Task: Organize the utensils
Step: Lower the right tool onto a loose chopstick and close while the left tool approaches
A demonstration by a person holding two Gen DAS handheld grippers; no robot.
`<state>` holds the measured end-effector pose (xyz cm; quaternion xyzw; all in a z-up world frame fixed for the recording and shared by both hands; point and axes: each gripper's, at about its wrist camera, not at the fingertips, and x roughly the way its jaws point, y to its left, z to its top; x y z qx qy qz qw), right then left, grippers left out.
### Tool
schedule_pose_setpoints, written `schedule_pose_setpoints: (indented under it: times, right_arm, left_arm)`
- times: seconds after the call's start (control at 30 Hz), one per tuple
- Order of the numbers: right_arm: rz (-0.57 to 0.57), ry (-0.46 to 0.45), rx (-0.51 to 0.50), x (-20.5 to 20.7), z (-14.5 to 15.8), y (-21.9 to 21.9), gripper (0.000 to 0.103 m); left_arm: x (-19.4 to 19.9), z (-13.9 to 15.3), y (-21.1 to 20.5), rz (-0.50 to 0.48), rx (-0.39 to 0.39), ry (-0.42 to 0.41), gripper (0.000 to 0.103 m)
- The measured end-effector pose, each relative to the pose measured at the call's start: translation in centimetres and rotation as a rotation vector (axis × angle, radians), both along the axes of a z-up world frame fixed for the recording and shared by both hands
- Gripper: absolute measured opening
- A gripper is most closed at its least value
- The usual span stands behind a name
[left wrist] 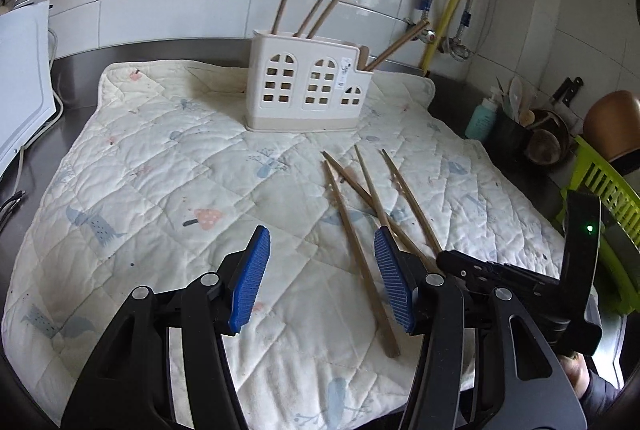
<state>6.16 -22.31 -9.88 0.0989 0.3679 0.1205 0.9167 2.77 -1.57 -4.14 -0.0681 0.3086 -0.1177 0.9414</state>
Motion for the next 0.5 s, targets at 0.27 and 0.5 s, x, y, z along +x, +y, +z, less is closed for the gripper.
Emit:
schedule_pose_setpoints:
  times: [0.27, 0.5]
  right_arm:
    - [-0.005, -0.027, -0.087, 0.2, 0.0, 1.0, 0.008]
    - [-0.032, -0.061, -0.095, -0.6, 0.5, -0.8, 0.007]
  left_arm:
    - [0.5, -1.5, -2.4, -0.062, -0.013, 0.051, 0.054]
    - [1.3, -2.7, -4.5, -0.121, -0.011, 0.088, 0.047]
